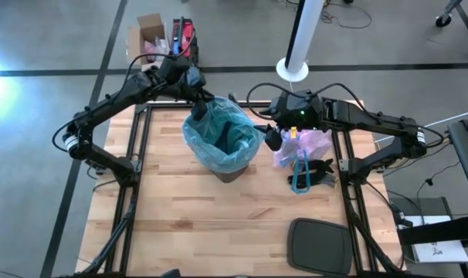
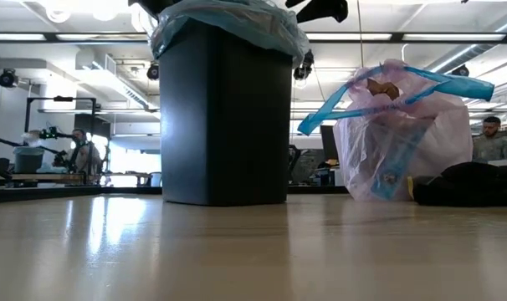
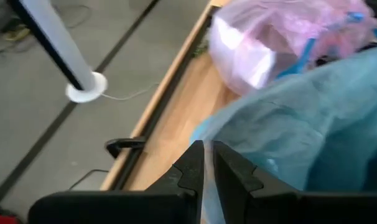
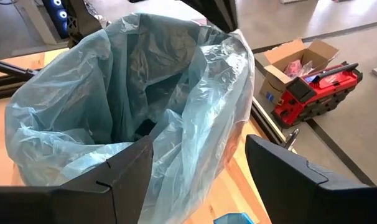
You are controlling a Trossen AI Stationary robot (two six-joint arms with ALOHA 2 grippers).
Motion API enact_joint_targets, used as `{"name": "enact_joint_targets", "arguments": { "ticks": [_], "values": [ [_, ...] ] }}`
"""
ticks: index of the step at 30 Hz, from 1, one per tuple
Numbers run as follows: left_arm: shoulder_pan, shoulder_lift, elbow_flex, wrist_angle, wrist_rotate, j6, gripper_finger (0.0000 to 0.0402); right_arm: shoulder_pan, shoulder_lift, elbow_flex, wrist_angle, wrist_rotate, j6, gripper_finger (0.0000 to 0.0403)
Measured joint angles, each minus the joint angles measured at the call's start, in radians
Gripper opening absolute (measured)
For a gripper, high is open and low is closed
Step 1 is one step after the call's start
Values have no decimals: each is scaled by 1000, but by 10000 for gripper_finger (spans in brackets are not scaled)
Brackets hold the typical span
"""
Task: Place trash/remove bag and relplace
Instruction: Insert the new blue trash bag into the trash bin
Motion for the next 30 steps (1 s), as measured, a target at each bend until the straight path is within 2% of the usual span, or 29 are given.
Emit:
{"name": "enact_joint_targets", "arguments": {
  "ticks": [3,17,26,30],
  "values": [
    [0,3,-1,23,-32,3,20,0,0,0,0,0,0,234],
    [2,71,-1,-1,-33,14,20,0,0,0,-15,-1,15,245],
    [12,57,-1,-178,-32,38,20,0,0,0,-77,-6,-28,234],
    [11,35,-2,-218,-32,37,20,0,0,-6,-148,-56,-52,240]
  ]
}}
